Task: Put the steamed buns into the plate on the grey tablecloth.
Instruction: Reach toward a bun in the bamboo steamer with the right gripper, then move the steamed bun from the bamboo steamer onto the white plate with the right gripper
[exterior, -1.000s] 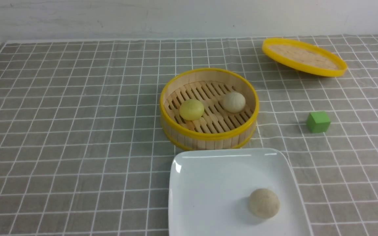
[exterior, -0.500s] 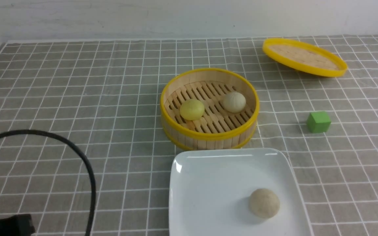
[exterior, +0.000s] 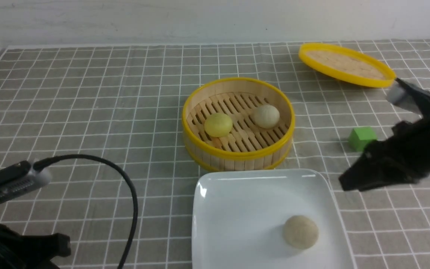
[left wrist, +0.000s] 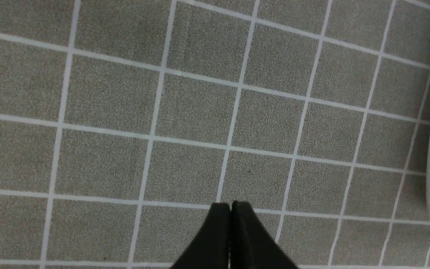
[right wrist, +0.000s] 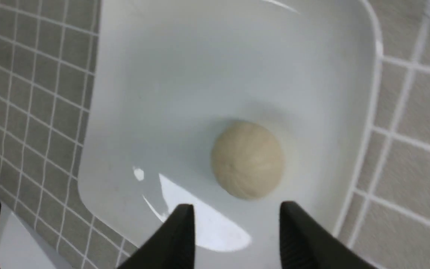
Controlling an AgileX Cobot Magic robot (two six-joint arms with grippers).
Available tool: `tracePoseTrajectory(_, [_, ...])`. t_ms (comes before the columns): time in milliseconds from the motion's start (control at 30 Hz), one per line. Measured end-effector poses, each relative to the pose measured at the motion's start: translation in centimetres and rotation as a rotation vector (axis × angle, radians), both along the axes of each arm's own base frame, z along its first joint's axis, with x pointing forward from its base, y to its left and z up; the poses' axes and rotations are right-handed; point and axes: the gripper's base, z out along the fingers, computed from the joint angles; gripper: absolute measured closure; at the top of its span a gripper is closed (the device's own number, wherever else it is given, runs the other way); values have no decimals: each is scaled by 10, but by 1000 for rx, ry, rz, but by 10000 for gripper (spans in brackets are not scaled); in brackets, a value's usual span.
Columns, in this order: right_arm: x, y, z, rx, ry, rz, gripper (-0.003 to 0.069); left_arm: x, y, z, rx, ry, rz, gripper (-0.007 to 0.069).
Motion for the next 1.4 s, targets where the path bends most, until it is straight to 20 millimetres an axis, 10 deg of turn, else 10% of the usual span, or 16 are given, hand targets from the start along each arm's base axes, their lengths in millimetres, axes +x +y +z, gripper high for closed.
tracePoseTrajectory(300, [86, 67, 14, -189, -216, 108, 172, 1, -1, -1, -11, -1, 0, 587])
tracePoseTrajectory(667, [172, 100, -47, -334, -400, 74, 236, 6, -2, 1, -29, -37, 20, 571])
tracePoseTrajectory(967, [174, 100, -55, -349, -371, 92, 588, 6, -2, 1, -29, -36, 19, 559])
tracePoseTrajectory(1133, [156, 96, -6, -347, -338, 141, 636, 6, -2, 1, -29, -36, 19, 552])
tracePoseTrajectory(1300, [98, 76, 92, -322, -312, 150, 636, 6, -2, 1, -29, -36, 19, 549])
tracePoseTrajectory(1400, [81, 69, 107, -300, -299, 96, 636, 6, -2, 1, -29, -36, 19, 547])
